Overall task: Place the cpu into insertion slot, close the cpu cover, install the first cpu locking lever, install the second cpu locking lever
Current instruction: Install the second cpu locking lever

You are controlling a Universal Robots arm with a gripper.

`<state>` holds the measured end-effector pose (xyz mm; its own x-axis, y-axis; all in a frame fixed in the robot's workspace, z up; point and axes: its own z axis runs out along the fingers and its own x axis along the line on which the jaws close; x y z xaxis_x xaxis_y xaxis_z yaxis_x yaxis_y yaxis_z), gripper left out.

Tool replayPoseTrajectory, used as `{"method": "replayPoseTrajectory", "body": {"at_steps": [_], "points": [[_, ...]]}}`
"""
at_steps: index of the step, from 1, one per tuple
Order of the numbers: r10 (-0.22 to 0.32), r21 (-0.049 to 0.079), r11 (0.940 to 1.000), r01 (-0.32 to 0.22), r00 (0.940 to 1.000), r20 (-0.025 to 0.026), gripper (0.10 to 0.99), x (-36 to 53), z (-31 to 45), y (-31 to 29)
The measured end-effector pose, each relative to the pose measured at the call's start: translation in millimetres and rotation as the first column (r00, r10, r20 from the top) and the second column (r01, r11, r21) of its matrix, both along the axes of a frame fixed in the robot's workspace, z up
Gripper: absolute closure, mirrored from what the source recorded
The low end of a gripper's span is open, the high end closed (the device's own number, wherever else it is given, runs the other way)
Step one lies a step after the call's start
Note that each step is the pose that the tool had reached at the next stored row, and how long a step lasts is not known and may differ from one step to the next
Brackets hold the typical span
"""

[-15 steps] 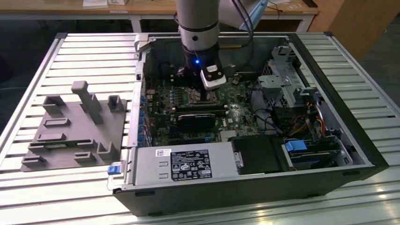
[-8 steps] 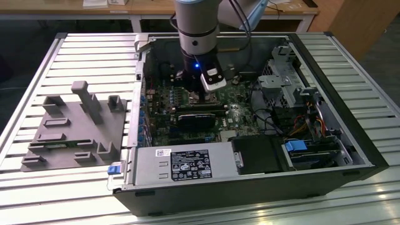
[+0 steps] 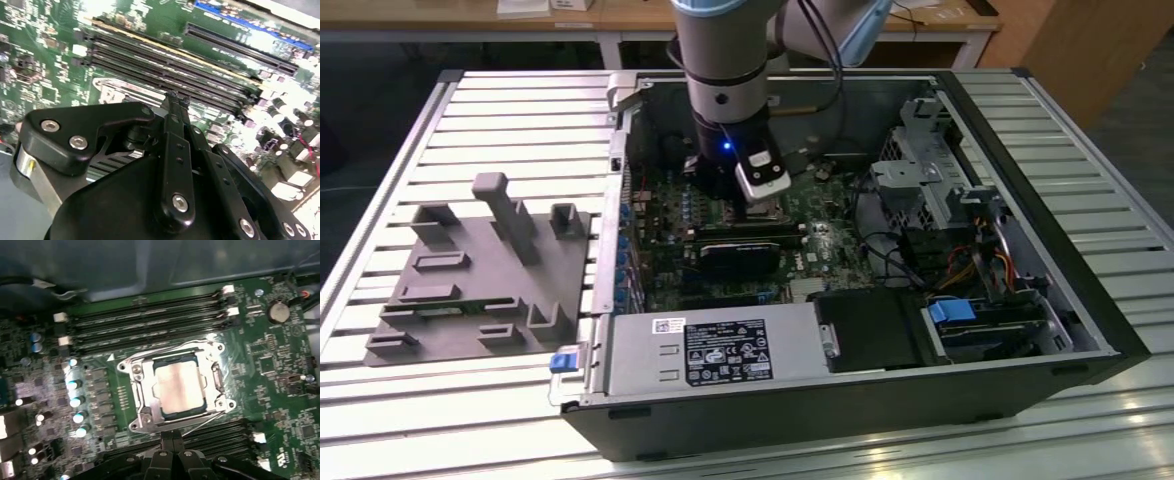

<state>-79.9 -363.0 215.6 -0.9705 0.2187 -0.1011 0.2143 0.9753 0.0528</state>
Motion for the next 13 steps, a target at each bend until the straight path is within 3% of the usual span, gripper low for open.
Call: {"method": "replayPoseTrajectory", "body": {"at_steps": [3, 8, 13], "points": [[0.004, 0.008, 1.0000, -0.004, 1.0000, -0.0001, 0.984, -2.9, -0.4, -3.3], [0.006, 0.039, 0.9992, -0.006, 1.0000, 0.0003, 0.984, -4.5, -1.4, -9.0], [0.007, 0.055, 0.9984, -0.007, 1.0000, 0.0003, 0.984, -6.1, -2.5, -16.6]]}}
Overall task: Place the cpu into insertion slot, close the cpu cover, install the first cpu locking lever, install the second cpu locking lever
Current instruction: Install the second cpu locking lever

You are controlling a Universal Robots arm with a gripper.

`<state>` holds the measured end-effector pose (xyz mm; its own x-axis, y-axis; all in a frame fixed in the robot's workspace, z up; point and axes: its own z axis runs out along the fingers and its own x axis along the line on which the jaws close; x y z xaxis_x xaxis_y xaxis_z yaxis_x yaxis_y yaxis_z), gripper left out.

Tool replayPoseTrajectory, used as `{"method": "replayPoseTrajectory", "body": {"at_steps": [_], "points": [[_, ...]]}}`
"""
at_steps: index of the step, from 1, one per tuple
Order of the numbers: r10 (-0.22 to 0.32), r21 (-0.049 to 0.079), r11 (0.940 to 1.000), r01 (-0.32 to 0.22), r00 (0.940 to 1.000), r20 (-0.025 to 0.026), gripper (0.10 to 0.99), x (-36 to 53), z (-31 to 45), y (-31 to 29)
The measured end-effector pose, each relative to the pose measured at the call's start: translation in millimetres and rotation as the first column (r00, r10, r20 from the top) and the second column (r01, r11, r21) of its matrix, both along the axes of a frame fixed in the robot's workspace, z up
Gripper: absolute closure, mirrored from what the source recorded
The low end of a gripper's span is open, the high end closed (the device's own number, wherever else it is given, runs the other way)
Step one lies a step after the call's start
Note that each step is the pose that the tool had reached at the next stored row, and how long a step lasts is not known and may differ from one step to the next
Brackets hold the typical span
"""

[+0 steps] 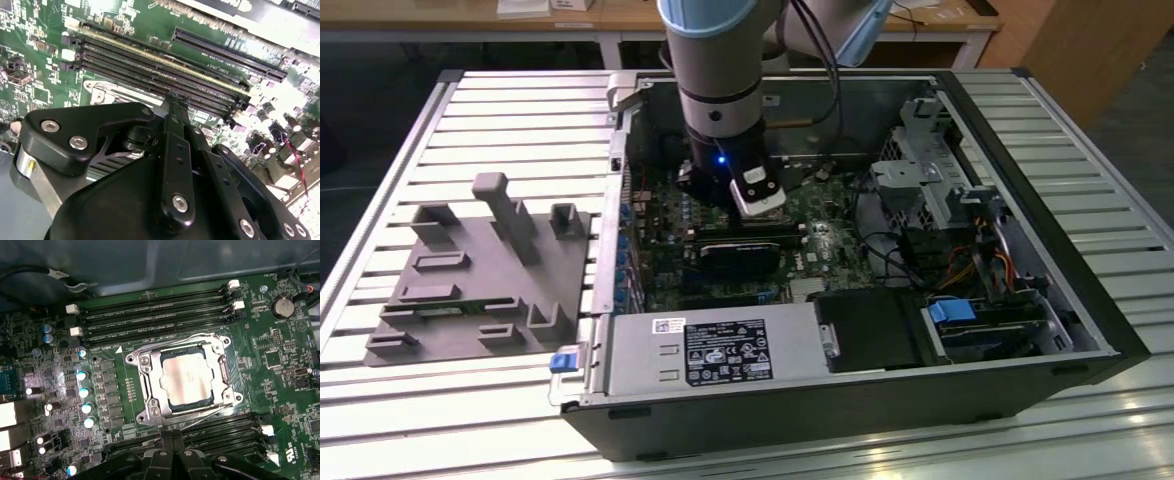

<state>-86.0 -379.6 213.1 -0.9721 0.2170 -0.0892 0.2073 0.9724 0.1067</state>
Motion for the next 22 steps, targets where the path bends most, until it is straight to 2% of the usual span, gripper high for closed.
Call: {"method": "replayPoseTrajectory", "body": {"at_steps": [2, 7, 10, 14, 20, 22], "points": [[0.001, 0.014, 0.9999, -0.001, 1.0000, 0.0000, 0.984, -1.1, -0.8, -2.0], [0.004, 0.059, 0.9983, -0.004, 1.0000, 0.0001, 0.984, -4.2, -3.6, -5.4], [0.006, 0.075, 0.9972, -0.006, 1.0000, 0.0001, 0.984, -5.5, -5.3, -7.1], [0.010, 0.103, 0.9947, -0.010, 1.0000, 0.0003, 0.984, -6.9, -8.0, -9.1], [0.013, 0.118, 0.9929, -0.013, 0.9999, 0.0005, 0.984, -7.8, -10.9, -16.0], [0.013, 0.128, 0.9917, -0.013, 0.9999, 0.0006, 0.984, -7.9, -11.0, -18.3]]}}
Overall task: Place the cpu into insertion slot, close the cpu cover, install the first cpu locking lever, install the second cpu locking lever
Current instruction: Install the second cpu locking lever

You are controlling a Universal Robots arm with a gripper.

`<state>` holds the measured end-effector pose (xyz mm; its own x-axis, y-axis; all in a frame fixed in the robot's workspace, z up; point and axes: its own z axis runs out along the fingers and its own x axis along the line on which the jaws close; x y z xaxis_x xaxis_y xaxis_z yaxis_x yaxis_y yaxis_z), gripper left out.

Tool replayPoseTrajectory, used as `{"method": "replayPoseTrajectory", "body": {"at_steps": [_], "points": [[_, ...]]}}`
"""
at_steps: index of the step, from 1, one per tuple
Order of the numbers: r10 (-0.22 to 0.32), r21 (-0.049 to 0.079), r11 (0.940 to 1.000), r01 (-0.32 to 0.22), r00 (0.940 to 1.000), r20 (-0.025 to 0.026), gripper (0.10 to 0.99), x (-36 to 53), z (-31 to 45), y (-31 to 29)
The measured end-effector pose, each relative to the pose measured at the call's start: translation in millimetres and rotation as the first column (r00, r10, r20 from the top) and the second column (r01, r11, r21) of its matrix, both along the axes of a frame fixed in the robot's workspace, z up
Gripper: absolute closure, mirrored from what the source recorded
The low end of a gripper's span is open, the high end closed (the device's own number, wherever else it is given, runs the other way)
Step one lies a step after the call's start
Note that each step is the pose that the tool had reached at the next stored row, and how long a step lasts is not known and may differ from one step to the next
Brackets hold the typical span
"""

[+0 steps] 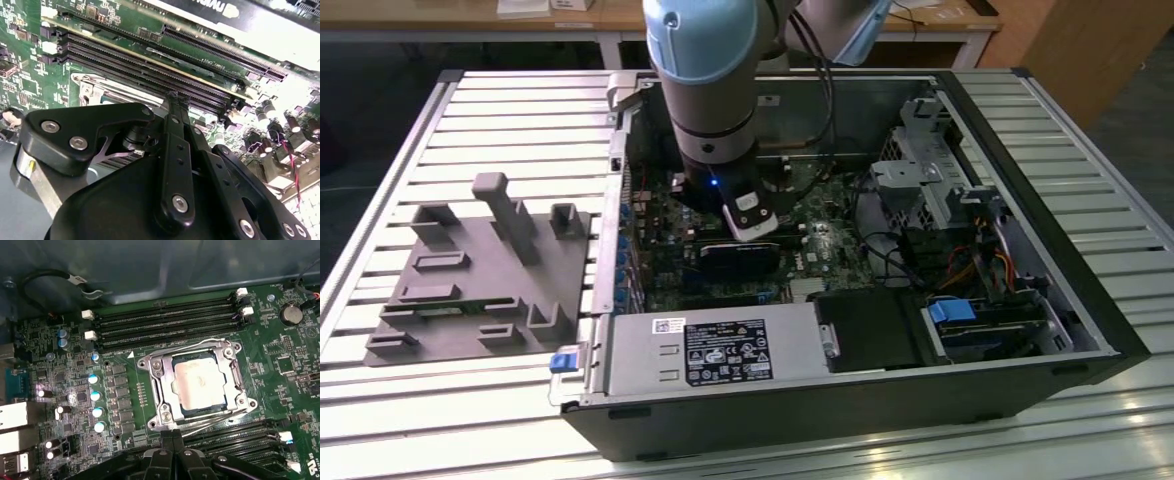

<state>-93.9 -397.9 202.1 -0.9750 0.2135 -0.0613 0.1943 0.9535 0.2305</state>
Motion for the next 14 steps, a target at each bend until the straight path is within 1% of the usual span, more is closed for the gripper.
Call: {"method": "replayPoseTrajectory", "body": {"at_steps": [1, 2, 3, 4, 6, 14], "points": [[0.000, 0.006, 1.0000, 0.000, 1.0000, 0.0001, 0.984, -0.1, -0.1, -1.0], [0.001, 0.016, 0.9999, -0.001, 1.0000, 0.0000, 0.984, -0.3, -0.3, -2.7], [0.002, 0.035, 0.9994, -0.002, 1.0000, 0.0000, 0.984, -0.9, -1.1, -5.4], [0.003, 0.052, 0.9986, -0.003, 1.0000, 0.0001, 0.984, -1.6, -2.2, -6.2], [0.004, 0.059, 0.9982, -0.004, 1.0000, 0.0002, 0.984, -2.2, -3.4, -6.2], [0.007, 0.072, 0.9974, -0.007, 1.0000, 0.0002, 0.984, -5.0, -7.5, -6.2]]}}
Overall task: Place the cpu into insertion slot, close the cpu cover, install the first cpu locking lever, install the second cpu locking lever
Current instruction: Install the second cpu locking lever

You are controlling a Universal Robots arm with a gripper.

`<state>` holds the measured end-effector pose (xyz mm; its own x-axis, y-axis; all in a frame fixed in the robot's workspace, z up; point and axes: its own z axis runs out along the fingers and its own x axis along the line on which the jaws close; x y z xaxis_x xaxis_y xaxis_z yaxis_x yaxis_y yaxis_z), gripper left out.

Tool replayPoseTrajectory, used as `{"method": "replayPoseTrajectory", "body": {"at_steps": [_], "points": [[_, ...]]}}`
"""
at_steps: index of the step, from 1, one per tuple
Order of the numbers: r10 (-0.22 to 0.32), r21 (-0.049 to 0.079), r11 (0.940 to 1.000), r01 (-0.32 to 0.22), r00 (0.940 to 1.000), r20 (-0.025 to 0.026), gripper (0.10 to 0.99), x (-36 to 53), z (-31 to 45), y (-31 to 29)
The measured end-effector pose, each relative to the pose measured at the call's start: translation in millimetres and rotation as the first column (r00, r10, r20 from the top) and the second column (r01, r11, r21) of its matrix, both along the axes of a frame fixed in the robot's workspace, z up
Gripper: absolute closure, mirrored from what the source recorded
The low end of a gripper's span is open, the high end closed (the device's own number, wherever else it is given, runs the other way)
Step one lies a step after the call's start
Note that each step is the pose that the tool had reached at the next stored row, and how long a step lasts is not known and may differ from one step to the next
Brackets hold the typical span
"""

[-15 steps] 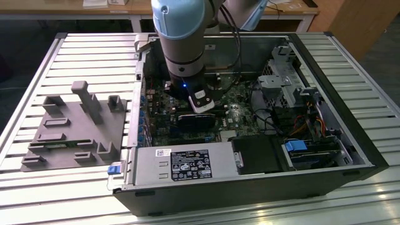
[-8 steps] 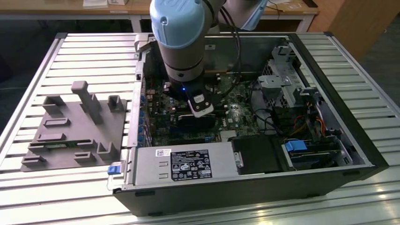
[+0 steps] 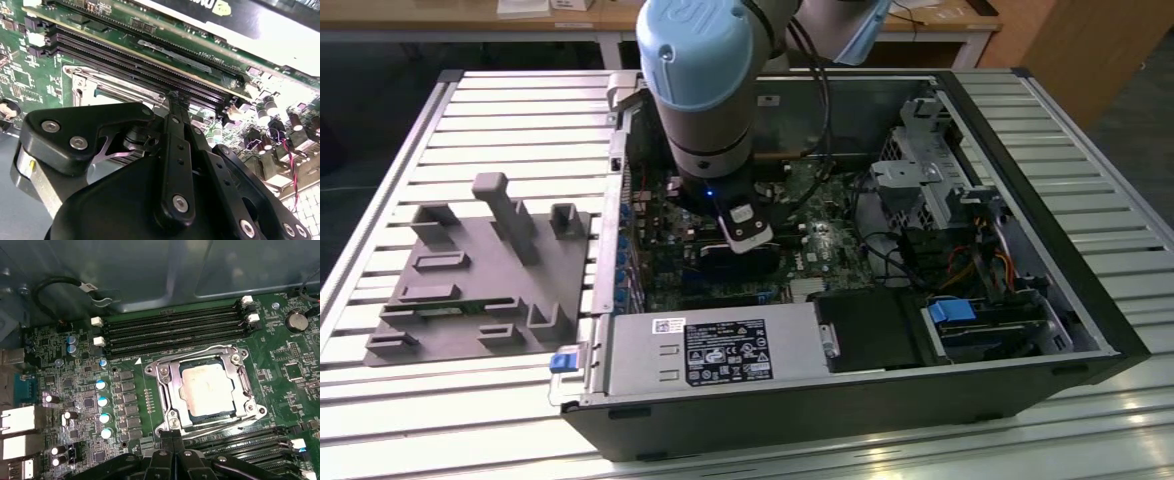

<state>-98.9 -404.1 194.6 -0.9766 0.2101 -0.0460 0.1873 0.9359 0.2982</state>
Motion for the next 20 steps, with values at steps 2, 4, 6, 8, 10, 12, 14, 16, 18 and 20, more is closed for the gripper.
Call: {"method": "replayPoseTrajectory", "body": {"at_steps": [2, 4, 6, 8, 10, 12, 14, 16, 18, 20], "points": [[0.001, 0.003, 1.0000, -0.001, 1.0000, 0.0000, 0.984, -0.4, -0.8, 0.1], [0.002, 0.006, 1.0000, -0.002, 1.0000, -0.0001, 0.984, -0.5, -1.6, 0.2], [0.002, 0.010, 1.0000, -0.002, 1.0000, -0.0001, 0.984, -0.6, -2.4, 0.6], [0.002, 0.012, 0.9999, -0.002, 1.0000, -0.0001, 0.984, -0.6, -3.2, 1.1], [0.002, 0.014, 0.9999, -0.002, 1.0000, 0.0001, 0.984, -0.7, -4.0, 1.6], [0.002, 0.014, 0.9999, -0.002, 1.0000, 0.0000, 0.984, -1.1, -5.0, 1.7], [0.003, 0.014, 0.9999, -0.003, 1.0000, -0.0001, 0.984, -1.6, -5.9, 1.7], [0.003, 0.014, 0.9999, -0.003, 1.0000, -0.0001, 0.984, -2.4, -6.8, 1.7], [0.004, 0.014, 0.9999, -0.004, 1.0000, -0.0001, 0.984, -3.9, -7.5, 1.9], [0.005, 0.015, 0.9999, -0.005, 1.0000, 0.0002, 0.984, -5.3, -8.3, 2.5]]}}
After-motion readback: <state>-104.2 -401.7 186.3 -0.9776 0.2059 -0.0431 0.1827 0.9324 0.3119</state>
